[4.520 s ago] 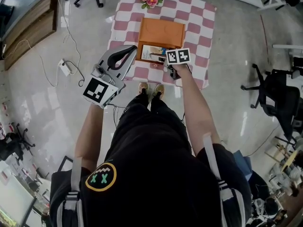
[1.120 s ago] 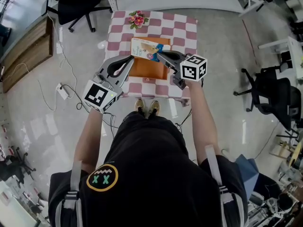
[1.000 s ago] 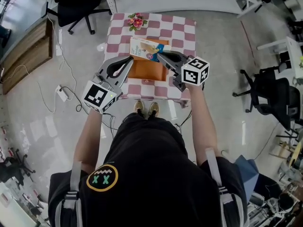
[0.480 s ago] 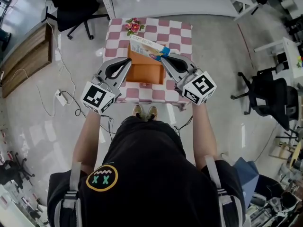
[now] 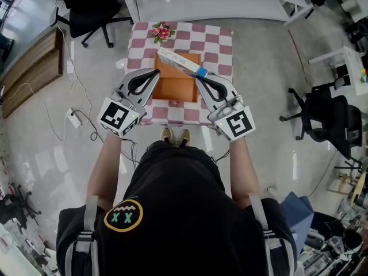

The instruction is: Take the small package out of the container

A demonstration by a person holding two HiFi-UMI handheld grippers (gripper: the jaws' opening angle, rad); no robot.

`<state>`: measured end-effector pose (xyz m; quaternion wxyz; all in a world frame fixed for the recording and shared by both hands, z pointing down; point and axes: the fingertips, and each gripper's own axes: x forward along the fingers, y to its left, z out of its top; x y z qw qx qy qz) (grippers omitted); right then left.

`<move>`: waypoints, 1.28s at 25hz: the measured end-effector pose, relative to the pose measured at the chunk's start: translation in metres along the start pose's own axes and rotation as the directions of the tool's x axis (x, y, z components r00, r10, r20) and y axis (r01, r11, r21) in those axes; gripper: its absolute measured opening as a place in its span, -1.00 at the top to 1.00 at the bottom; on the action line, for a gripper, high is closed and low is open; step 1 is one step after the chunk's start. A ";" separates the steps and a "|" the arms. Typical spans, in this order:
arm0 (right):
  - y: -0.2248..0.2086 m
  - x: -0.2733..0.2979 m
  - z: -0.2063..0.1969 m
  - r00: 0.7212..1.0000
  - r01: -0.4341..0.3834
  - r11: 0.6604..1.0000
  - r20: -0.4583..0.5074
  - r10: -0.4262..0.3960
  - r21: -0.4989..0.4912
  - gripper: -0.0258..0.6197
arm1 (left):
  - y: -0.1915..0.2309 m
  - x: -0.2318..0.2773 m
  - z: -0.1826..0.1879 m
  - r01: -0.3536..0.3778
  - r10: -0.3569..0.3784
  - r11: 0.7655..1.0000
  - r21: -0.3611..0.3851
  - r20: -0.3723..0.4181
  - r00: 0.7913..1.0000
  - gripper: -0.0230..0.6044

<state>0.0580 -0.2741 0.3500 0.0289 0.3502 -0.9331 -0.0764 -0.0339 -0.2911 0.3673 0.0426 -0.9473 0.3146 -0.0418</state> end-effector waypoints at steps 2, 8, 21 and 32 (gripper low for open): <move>0.003 0.000 0.004 1.000 0.008 1.000 0.018 -0.008 -0.008 0.85 | 0.000 0.000 0.000 0.000 0.000 1.000 -0.001 0.000 1.000 0.87; 0.006 -0.001 0.002 1.000 0.012 0.999 -0.001 -0.012 -0.043 0.85 | -0.002 0.003 0.001 0.001 -0.001 1.000 0.002 0.002 1.000 0.87; 0.002 -0.004 -0.002 0.999 0.030 0.998 -0.012 -0.030 -0.053 0.85 | -0.003 0.009 0.004 0.004 -0.004 1.000 0.007 0.006 1.000 0.87; -0.004 -0.003 -0.006 0.999 0.032 0.998 -0.023 -0.034 -0.055 0.85 | -0.001 0.013 0.004 0.004 -0.004 1.000 0.011 0.005 1.000 0.87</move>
